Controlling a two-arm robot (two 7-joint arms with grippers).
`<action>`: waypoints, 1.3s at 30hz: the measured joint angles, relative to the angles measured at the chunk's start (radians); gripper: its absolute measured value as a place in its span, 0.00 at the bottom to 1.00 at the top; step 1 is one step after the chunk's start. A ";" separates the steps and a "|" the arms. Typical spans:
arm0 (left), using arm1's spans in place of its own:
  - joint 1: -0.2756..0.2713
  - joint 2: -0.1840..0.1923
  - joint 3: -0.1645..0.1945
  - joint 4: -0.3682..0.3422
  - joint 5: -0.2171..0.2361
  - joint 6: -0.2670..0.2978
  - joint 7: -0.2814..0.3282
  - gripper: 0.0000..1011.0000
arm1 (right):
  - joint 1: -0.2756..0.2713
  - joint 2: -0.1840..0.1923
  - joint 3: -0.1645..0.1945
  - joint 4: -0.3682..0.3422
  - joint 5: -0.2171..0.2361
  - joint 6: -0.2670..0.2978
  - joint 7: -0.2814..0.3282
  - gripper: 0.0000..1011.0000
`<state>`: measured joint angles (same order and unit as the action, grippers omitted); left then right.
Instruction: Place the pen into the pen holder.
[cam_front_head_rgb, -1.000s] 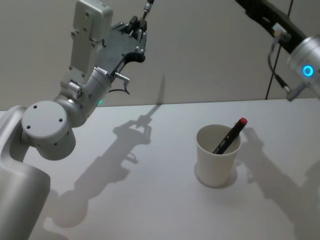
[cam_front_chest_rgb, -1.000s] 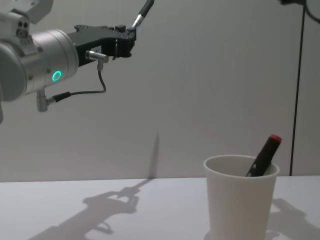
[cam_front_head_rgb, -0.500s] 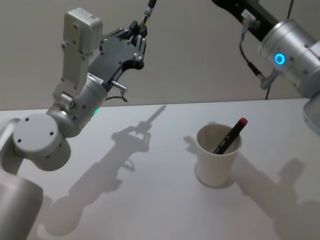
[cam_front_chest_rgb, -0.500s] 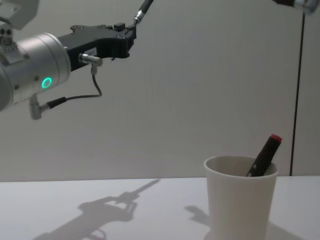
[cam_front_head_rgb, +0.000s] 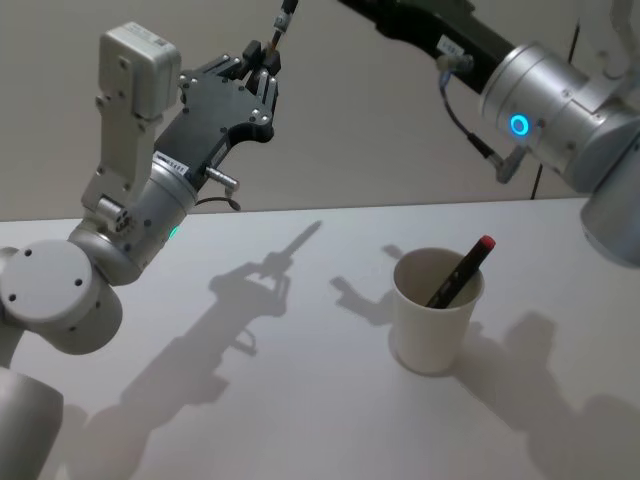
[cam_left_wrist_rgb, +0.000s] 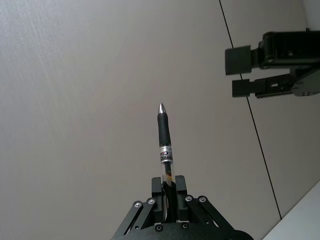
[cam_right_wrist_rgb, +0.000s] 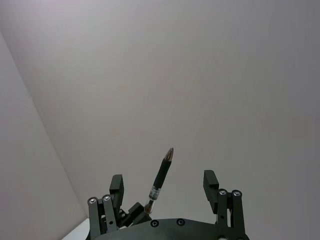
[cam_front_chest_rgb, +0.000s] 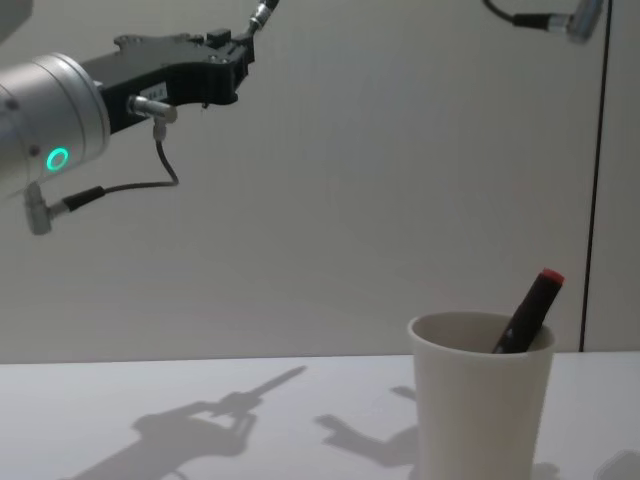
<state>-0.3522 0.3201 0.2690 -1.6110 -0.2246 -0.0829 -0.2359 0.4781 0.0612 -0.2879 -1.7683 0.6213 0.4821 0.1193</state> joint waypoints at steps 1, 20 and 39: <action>0.002 0.002 -0.001 -0.003 0.001 0.000 0.000 0.15 | 0.002 -0.002 -0.002 0.001 -0.002 0.006 -0.001 0.99; 0.040 0.026 -0.008 -0.072 0.019 0.011 0.017 0.15 | 0.028 -0.082 -0.023 0.036 0.117 0.095 -0.141 0.99; 0.071 0.040 -0.013 -0.113 0.022 0.035 0.030 0.15 | 0.020 -0.130 -0.045 0.090 0.213 0.060 -0.210 0.99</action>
<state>-0.2816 0.3603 0.2561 -1.7237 -0.2025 -0.0478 -0.2060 0.4978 -0.0688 -0.3328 -1.6778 0.8347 0.5421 -0.0908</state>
